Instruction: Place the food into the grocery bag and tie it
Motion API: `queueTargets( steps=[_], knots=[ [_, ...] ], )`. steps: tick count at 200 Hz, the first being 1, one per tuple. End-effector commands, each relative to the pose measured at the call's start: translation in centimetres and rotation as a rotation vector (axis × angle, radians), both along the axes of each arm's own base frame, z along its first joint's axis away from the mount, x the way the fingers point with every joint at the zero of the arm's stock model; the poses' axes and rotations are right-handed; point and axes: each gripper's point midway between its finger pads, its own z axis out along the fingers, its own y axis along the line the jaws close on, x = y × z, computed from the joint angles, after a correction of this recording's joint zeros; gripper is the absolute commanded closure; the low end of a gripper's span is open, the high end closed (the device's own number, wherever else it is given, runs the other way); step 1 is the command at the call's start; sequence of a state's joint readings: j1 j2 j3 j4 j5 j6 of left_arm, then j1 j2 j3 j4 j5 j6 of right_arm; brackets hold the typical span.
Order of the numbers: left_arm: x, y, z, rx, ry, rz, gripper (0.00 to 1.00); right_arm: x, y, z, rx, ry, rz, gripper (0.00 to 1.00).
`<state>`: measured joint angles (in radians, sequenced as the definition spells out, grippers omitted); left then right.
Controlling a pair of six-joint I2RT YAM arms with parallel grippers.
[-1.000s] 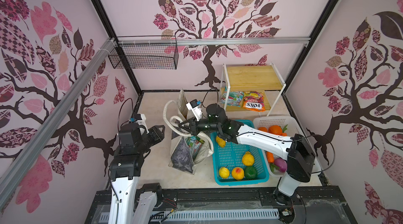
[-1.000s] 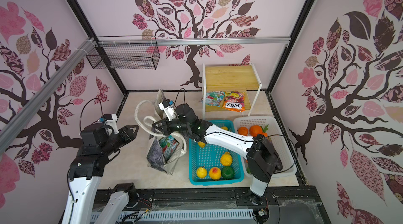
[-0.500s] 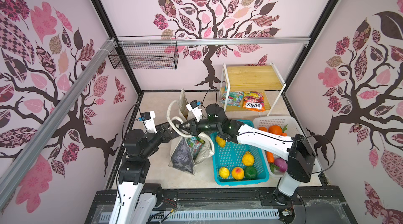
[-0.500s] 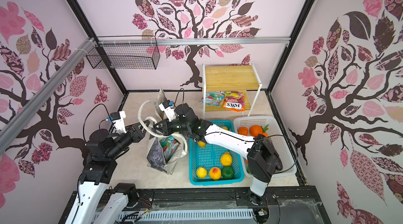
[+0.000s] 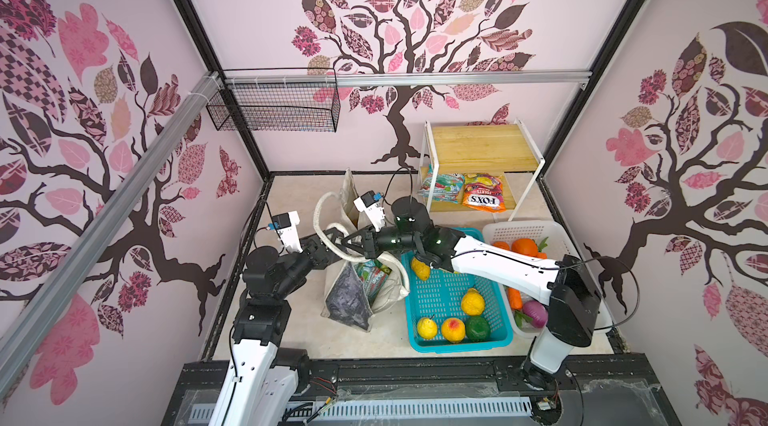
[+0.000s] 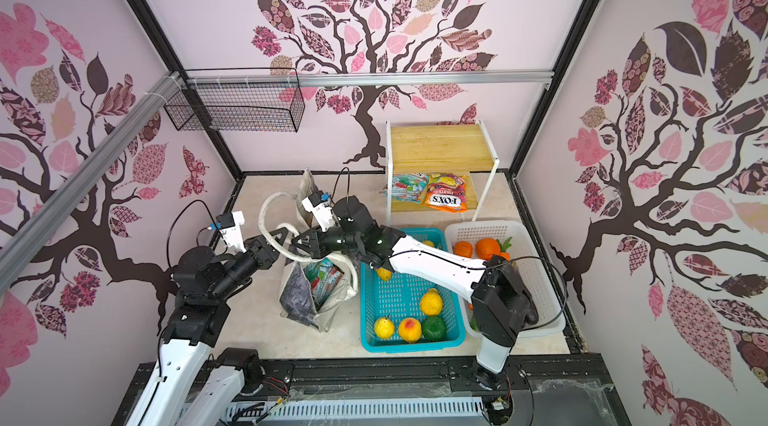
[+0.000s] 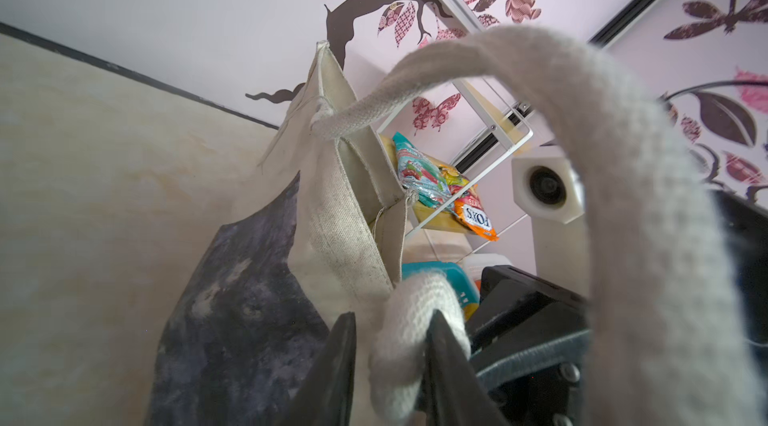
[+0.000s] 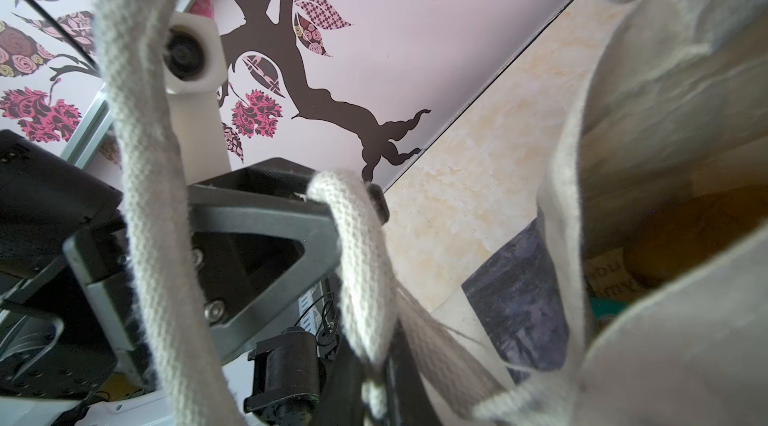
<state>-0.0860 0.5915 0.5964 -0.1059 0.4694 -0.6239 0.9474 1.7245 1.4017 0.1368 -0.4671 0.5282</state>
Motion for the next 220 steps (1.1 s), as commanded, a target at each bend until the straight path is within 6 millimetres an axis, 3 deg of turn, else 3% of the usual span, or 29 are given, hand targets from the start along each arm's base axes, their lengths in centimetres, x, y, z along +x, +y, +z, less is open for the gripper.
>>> queueTargets(
  steps=[1, 62, 82, 112, 129, 153, 169, 193, 220],
  knots=[
    [-0.7, -0.3, 0.7, -0.035, -0.070, -0.018, 0.77, -1.7, -0.3, 4.2, 0.064, -0.022, 0.050, 1.00],
    [-0.4, -1.3, 0.4, -0.040, -0.048, -0.085, 0.78, -1.7, 0.0, 4.0, 0.056, -0.003, 0.062, 1.00],
    [-0.1, -1.3, 0.2, -0.019, -0.022, -0.087, 1.00, -1.6, -0.2, 4.0, 0.044, -0.009, 0.050, 1.00],
    [-0.1, -0.5, 1.4, 0.011, -0.032, -0.031, 1.00, -1.1, -0.7, 4.1, 0.018, -0.025, 0.018, 0.98],
    [-0.1, -0.3, 2.6, 0.041, -0.038, -0.023, 1.00, -1.0, -1.1, 4.6, 0.016, -0.030, 0.013, 0.89],
    [-0.2, 0.2, 4.1, 0.094, -0.054, 0.002, 1.00, -0.2, -2.7, 5.9, 0.022, -0.041, -0.028, 0.53],
    [-0.1, 0.3, 5.3, 0.116, -0.067, 0.012, 1.00, 1.0, -4.7, 6.9, 0.033, -0.052, -0.091, 0.36],
    [-0.1, 0.0, 6.5, 0.132, -0.074, -0.013, 1.00, 1.8, -7.6, 7.7, 0.038, -0.118, -0.167, 0.26],
    [-0.2, 0.1, 8.1, 0.143, -0.115, -0.007, 1.00, 1.0, -8.9, 7.8, 0.034, -0.183, -0.156, 0.26]
  ],
)
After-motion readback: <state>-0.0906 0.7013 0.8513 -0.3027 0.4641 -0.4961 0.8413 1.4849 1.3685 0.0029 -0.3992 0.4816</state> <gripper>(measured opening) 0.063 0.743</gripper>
